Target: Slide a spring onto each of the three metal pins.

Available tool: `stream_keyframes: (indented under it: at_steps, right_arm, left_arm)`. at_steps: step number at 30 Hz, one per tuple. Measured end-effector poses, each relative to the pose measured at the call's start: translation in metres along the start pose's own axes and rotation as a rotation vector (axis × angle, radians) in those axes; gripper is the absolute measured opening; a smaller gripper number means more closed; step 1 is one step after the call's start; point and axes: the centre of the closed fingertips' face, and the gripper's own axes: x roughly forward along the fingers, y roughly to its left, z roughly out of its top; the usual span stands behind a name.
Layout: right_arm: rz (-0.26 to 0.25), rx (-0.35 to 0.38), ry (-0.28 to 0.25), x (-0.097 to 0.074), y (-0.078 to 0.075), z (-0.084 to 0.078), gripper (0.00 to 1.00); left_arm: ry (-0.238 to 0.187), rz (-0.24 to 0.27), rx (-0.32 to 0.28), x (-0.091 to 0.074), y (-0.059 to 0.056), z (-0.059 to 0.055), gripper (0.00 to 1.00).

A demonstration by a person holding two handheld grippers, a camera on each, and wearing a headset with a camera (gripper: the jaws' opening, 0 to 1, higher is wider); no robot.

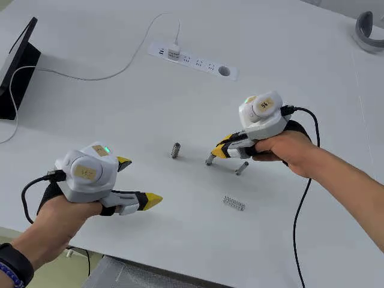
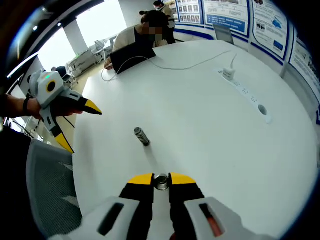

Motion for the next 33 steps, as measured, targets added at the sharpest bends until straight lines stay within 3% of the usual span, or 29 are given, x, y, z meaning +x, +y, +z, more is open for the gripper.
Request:
stream_keyframes:
  at_steps: [33]
  right_arm:
    - [-0.010,-0.045,0.041,0.022,0.000,-0.014,0.13]
  left_arm:
    - [-0.008,0.002,0.012,0.001,0.008,0.002,0.72]
